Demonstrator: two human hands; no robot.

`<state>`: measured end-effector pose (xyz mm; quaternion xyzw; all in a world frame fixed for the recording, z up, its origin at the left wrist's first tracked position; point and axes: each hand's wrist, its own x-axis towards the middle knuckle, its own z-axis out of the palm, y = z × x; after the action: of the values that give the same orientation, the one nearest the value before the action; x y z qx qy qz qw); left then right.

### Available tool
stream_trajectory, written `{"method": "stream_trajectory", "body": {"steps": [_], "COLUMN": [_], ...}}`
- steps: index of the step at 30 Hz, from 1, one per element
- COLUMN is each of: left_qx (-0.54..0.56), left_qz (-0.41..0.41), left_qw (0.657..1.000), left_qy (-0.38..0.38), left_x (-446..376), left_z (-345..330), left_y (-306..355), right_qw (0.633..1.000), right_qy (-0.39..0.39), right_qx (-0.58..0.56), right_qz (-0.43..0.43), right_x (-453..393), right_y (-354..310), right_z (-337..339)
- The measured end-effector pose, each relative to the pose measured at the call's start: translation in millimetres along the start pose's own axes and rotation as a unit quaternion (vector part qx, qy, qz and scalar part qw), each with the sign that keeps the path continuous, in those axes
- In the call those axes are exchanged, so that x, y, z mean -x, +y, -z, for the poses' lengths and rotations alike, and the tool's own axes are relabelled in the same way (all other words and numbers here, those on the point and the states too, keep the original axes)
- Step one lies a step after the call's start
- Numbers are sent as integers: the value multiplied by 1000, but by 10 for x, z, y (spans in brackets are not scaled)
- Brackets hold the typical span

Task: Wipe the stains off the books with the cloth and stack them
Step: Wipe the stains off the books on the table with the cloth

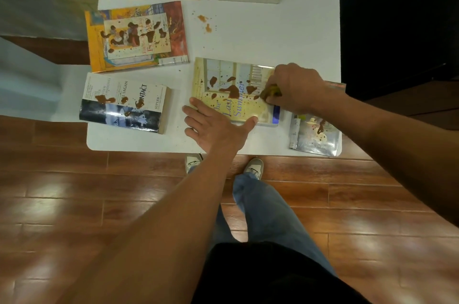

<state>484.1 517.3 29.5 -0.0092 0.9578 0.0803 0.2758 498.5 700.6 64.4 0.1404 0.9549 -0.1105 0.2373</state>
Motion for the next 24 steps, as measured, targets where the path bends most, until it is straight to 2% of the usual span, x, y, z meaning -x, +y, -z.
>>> {"method": "stream_trajectory", "body": {"steps": [8, 12, 14, 18, 20, 24], "left_qx": [1, -2, -5, -7, -7, -7], "left_qz": [6, 8, 7, 7, 5, 4], "left_qw": [1000, 1000, 1000, 1000, 1000, 1000], "left_qy": [-15, -16, -18, -21, -19, -16], "left_x": [10, 9, 8, 12, 20, -1], "left_z": [34, 38, 44, 42, 40, 34], "left_y": [33, 29, 21, 10, 14, 34], "right_qw": [994, 992, 993, 999, 999, 989], "right_qy": [83, 99, 87, -2, -19, 61], "right_qx": [31, -7, -11, -12, -23, -91], "right_qz": [-57, -80, -78, -40, -42, -105], "right_x": [-125, -61, -18, 77, 89, 7], "right_y": [16, 36, 46, 43, 52, 65], "right_z": [62, -16, -23, -46, -35, 2]}}
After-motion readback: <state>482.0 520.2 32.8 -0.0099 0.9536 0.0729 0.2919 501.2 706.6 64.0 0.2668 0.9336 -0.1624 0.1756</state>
